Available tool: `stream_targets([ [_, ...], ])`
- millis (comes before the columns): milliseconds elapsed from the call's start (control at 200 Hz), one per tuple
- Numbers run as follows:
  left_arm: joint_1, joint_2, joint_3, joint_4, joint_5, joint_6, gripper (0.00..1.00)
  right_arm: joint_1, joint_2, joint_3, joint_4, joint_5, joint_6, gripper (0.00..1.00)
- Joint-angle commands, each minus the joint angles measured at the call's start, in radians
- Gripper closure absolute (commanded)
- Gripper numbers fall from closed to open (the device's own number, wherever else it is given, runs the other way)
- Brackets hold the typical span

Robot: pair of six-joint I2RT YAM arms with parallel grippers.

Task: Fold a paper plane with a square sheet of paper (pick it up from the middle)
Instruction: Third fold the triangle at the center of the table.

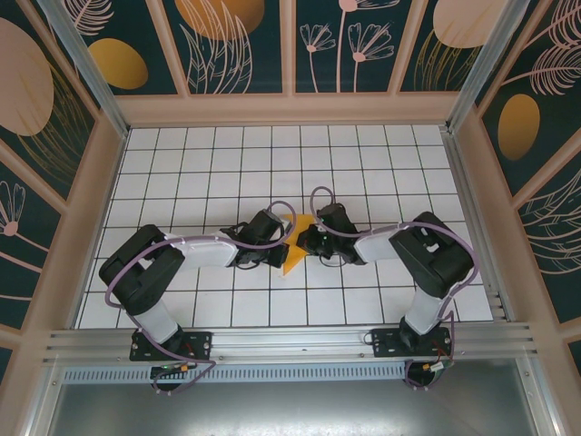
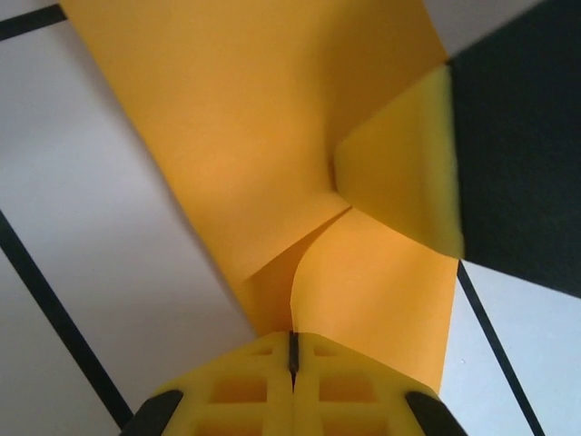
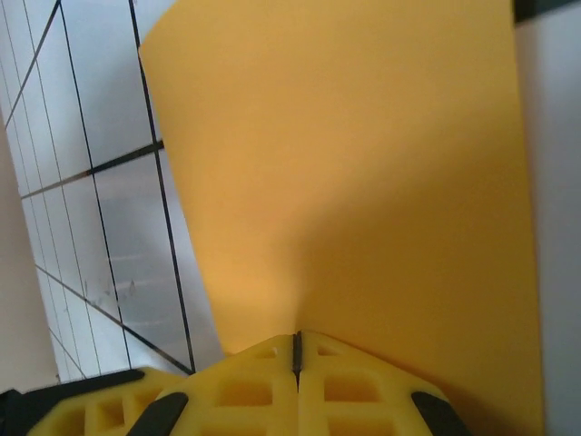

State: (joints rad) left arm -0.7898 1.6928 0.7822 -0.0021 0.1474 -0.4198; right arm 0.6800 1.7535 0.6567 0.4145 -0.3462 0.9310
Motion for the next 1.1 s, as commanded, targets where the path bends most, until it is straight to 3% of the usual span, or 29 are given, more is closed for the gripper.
stream_targets([
  [0,0.003,0.028,0.008,-0.090,-0.043,0.018,0.99,0.022,0.036,0.018,-0.060,0.043,-0.017,1.00],
  [60,0.004,-0.001,0.017,-0.110,-0.076,0.010,0.88,0.029,0.040,0.021,-0.078,0.057,-0.020,1.00],
  [155,0.004,-0.066,0.035,-0.164,-0.127,-0.002,0.84,0.038,0.040,0.004,-0.083,0.076,-0.015,1.00],
  [230,0.003,-0.117,0.048,-0.214,-0.183,-0.032,0.72,0.038,0.040,-0.022,-0.048,0.072,0.005,1.00],
  [285,0.003,-0.155,0.057,-0.247,-0.208,-0.056,0.69,0.038,0.042,-0.024,-0.043,0.073,0.010,1.00],
  [380,0.004,-0.221,0.059,-0.246,-0.157,-0.068,0.79,0.039,0.039,-0.025,-0.043,0.081,0.033,1.00],
  [545,0.004,-0.230,0.041,-0.100,0.252,-0.053,0.90,0.046,0.027,-0.046,-0.011,0.094,0.088,1.00],
  [630,0.003,-0.158,0.054,-0.080,0.373,-0.057,0.93,0.047,0.027,-0.047,-0.010,0.097,0.095,1.00],
  [876,0.003,-0.028,0.071,-0.078,0.321,-0.070,0.97,0.050,0.033,-0.052,-0.004,0.102,0.100,1.00],
  [1096,0.004,0.028,0.082,-0.117,0.154,-0.055,0.99,0.051,0.034,-0.053,-0.009,0.102,0.094,1.00],
])
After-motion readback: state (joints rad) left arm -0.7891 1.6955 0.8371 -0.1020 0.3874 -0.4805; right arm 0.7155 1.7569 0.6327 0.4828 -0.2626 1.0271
